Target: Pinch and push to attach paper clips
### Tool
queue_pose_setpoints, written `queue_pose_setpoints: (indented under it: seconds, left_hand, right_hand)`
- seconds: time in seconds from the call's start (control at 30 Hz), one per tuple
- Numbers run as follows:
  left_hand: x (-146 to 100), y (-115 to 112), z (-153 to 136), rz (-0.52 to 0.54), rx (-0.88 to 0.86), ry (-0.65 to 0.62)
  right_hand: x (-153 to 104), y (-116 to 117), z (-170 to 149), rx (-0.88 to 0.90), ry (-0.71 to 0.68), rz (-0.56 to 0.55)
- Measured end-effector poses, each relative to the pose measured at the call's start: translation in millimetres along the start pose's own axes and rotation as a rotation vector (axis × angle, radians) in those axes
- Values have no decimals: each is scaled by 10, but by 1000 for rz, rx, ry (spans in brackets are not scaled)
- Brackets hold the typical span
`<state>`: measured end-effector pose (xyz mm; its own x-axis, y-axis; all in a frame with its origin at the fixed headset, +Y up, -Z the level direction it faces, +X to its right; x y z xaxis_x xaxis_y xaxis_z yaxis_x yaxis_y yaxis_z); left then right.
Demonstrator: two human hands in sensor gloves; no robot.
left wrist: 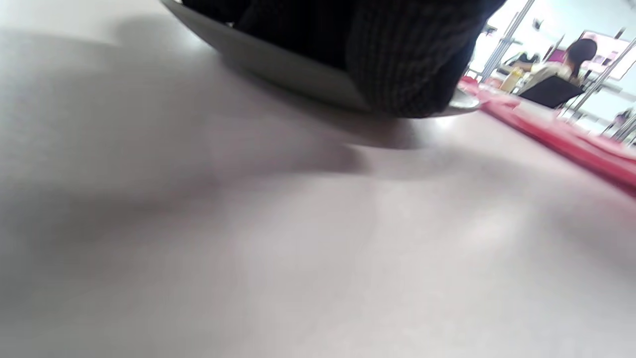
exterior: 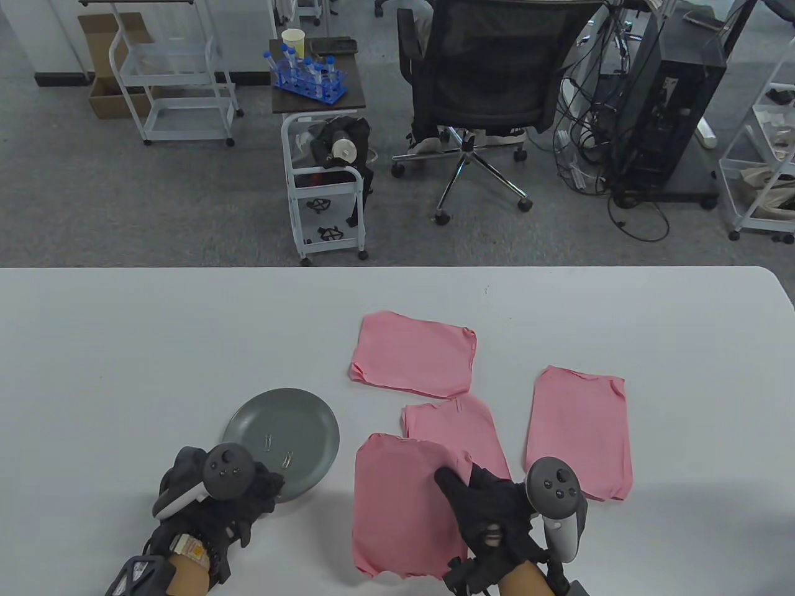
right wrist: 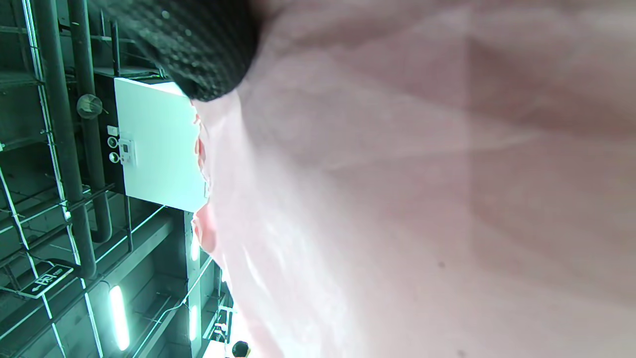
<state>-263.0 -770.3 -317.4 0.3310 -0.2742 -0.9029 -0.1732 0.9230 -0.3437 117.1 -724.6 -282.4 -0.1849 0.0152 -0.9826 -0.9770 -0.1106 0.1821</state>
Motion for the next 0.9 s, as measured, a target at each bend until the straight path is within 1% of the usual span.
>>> queue_pose_setpoints:
  seconds: [0.1, 0.37, 0.43, 0.53, 0.6, 0.63, 0.7, 0.73, 0.8, 0.9]
  left_hand:
    - [13, -7, -49, -7, -31, 10]
    - [77, -86, 8, -40, 9, 1]
    - [116, -111, 21, -74, 34, 27]
    - [151, -92, 52, -41, 62, 71]
    - [177, -98, 109, -50, 87, 70]
    - [177, -94, 123, -36, 86, 63]
    - [167, -85, 130, 16, 33, 24]
    - [160, -85, 107, 42, -20, 11]
    - [145, -75, 44, 52, -85, -3]
    - [110, -12, -50, 102, -159, 4]
  right_hand:
    - [2, 9, -10, -8, 5, 3]
    - [20, 43, -62, -16, 27, 17]
    - [23, 44, -64, -15, 31, 19]
    - [24, 49, -69, -17, 36, 20]
    - [26, 57, -73, -19, 39, 24]
    - [27, 61, -74, -19, 39, 26]
    - [28, 63, -76, -18, 40, 29]
    - [30, 63, -80, -18, 40, 30]
    - [33, 60, -82, -18, 40, 30]
    - [39, 60, -90, -18, 45, 31]
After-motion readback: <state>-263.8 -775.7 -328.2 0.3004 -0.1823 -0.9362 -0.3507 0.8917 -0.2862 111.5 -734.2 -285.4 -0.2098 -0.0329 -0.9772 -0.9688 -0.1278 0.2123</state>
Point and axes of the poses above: the tracker on the back of each hand, its own z axis roughly to the thumb side, its own x axis roughly from the wrist to the fingertips, y = z × x, the point moved 4 cm from there along x, roughly from the wrist to the fingertips, and after that the axes turned 5 degrees about x, right-handed, at the moved point
